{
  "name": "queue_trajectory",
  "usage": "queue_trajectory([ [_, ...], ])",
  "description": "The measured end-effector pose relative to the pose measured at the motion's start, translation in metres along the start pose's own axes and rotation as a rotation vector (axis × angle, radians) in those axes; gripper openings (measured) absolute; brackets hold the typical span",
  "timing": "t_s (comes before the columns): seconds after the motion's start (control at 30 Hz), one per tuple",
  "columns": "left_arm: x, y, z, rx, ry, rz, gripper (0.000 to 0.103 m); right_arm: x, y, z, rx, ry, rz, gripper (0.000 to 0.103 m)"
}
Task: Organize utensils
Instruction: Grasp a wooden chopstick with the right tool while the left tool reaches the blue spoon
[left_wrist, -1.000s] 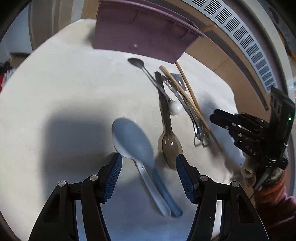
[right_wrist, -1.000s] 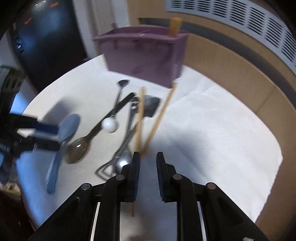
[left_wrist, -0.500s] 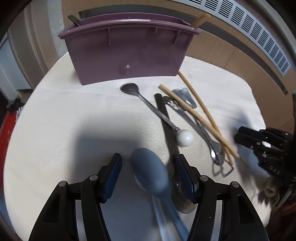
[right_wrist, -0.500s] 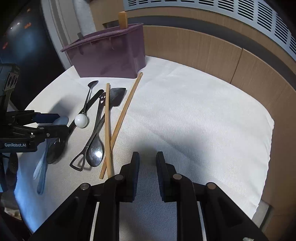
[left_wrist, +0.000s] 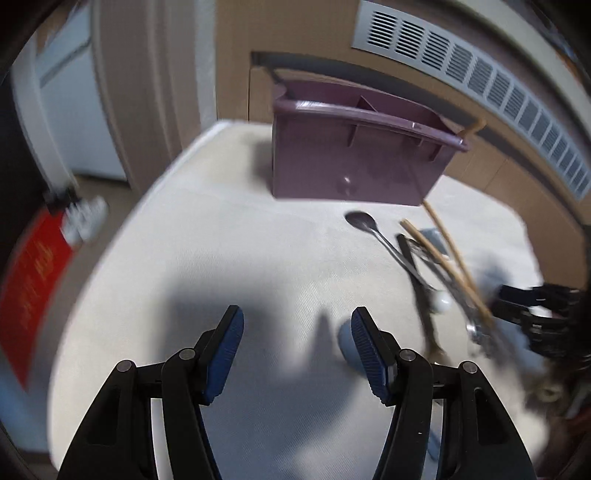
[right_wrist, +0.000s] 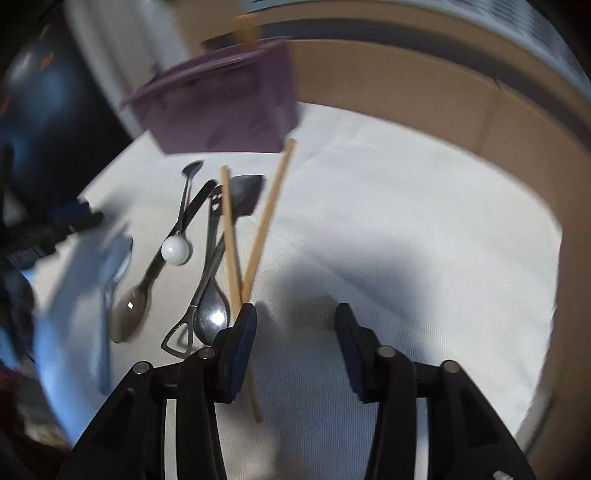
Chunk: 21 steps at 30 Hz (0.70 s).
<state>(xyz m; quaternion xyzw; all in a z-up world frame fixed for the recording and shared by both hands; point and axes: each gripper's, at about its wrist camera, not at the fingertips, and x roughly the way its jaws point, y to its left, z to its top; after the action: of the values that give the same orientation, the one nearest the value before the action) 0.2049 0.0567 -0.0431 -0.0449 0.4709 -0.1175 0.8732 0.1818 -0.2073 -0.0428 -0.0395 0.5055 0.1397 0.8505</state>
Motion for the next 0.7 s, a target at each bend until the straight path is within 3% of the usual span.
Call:
queue_trajectory([
  [0.17,-0.007,-0.002,-0.025,-0.062,0.091,-0.112,0.061,0.001,0.037,0.023,-0.151,-0.066,0.06,0.025],
  [0.27,-0.009,-0.015,-0.04,-0.061,0.125,-0.152,0.061,0.017,0.047,0.042,-0.183,-0.052,0.058,0.012],
  [0.5,0.009,-0.043,-0.044,-0.044,0.186,-0.208,0.061,0.047,0.041,0.07,-0.129,-0.009,0.012,0.009],
  [0.7,0.028,-0.068,-0.022,0.0,0.169,-0.211,0.061,0.021,0.024,0.057,-0.085,-0.024,0.03,0.005],
])
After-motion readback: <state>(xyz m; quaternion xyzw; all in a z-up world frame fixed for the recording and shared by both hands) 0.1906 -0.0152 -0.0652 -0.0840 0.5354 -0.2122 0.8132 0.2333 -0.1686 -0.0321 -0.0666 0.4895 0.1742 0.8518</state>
